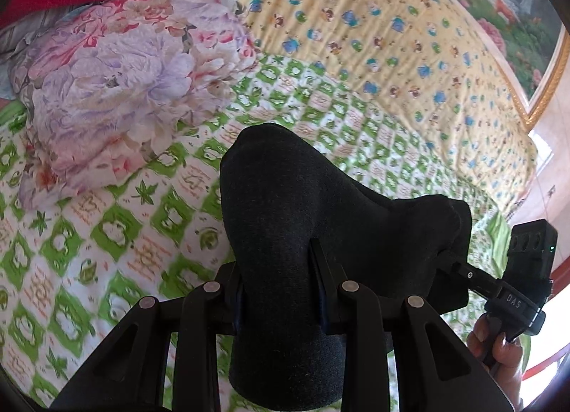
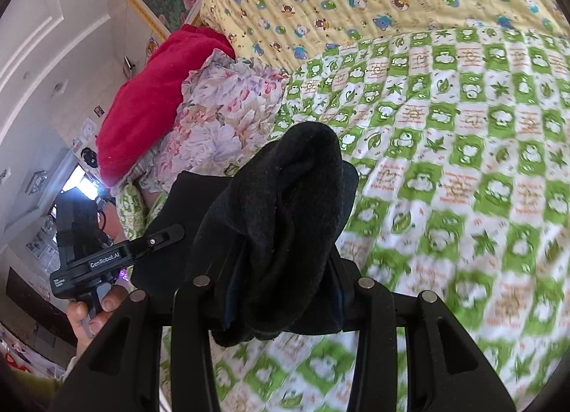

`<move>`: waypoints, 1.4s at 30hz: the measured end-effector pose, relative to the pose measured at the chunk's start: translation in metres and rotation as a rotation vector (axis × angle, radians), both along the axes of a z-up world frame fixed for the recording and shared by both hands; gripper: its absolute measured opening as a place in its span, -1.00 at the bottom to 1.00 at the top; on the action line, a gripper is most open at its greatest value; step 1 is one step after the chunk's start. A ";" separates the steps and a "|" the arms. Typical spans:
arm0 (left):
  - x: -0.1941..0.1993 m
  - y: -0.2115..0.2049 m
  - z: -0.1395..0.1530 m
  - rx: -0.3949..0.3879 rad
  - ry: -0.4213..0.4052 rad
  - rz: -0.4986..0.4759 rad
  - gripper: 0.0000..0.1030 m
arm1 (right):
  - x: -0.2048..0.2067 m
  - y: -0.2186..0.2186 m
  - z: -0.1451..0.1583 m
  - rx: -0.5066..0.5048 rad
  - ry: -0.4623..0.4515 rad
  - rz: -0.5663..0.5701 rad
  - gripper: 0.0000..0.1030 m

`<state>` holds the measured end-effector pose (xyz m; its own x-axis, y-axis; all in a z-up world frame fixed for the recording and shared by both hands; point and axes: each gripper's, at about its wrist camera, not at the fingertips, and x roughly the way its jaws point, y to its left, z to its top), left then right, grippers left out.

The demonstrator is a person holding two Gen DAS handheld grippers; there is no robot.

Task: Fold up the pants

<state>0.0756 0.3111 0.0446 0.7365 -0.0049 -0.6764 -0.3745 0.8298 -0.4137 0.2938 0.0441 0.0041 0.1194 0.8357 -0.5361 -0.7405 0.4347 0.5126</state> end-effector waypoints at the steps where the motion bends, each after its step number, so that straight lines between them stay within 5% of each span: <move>1: 0.003 0.001 -0.003 0.005 0.008 0.002 -0.43 | 0.003 0.004 -0.002 -0.004 -0.001 0.000 -0.18; 12: 0.010 0.007 -0.031 0.004 0.062 0.018 -0.36 | 0.019 0.016 -0.028 -0.025 0.036 0.008 -0.09; 20: 0.004 0.003 -0.035 0.028 0.096 0.052 0.26 | 0.020 0.010 -0.029 -0.025 0.056 -0.009 0.33; 28: -0.013 -0.003 -0.028 0.067 0.102 0.087 0.48 | 0.007 -0.004 -0.015 -0.018 0.006 -0.036 0.66; 42: -0.039 -0.020 -0.022 0.113 0.108 0.098 0.52 | -0.029 -0.028 -0.006 -0.082 -0.130 -0.042 0.71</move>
